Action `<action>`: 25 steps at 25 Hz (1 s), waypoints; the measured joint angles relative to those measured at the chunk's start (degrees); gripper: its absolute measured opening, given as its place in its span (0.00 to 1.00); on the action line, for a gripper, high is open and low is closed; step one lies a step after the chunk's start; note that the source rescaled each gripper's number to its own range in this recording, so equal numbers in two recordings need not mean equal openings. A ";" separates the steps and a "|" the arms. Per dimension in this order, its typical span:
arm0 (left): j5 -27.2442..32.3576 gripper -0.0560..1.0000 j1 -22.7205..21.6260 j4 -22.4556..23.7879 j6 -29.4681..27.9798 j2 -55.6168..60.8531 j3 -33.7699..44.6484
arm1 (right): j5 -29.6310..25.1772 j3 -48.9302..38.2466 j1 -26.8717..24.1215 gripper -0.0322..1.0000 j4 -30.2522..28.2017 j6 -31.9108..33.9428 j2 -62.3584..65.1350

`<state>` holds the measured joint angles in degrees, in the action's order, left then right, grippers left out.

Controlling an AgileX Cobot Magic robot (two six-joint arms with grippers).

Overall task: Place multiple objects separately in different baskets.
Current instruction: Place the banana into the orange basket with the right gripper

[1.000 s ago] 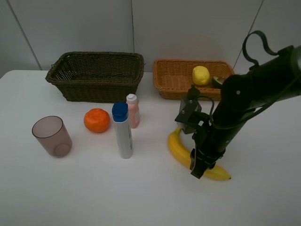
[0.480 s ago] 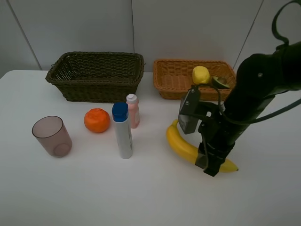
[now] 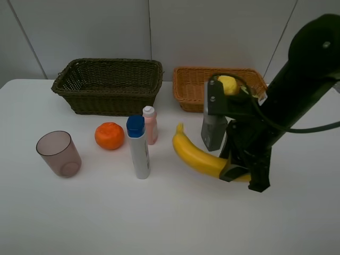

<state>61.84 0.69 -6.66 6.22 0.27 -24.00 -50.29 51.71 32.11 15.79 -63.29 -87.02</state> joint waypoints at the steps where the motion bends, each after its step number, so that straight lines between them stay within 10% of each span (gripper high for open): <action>1: 0.00 1.00 0.00 0.00 0.00 0.00 0.00 | -1.08 1.49 0.00 0.03 -0.60 0.01 0.09; 17: 0.00 1.00 0.00 0.00 0.00 0.00 0.00 | -6.83 27.39 -4.72 0.03 -18.89 -0.37 -3.64; 25: 0.00 1.00 0.00 0.00 0.00 0.00 0.00 | 0.16 34.60 -10.13 0.03 -25.06 -2.23 -14.29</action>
<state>61.84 0.69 -6.66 6.22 0.27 -24.00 -50.13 86.31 21.99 -9.27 -65.52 -101.31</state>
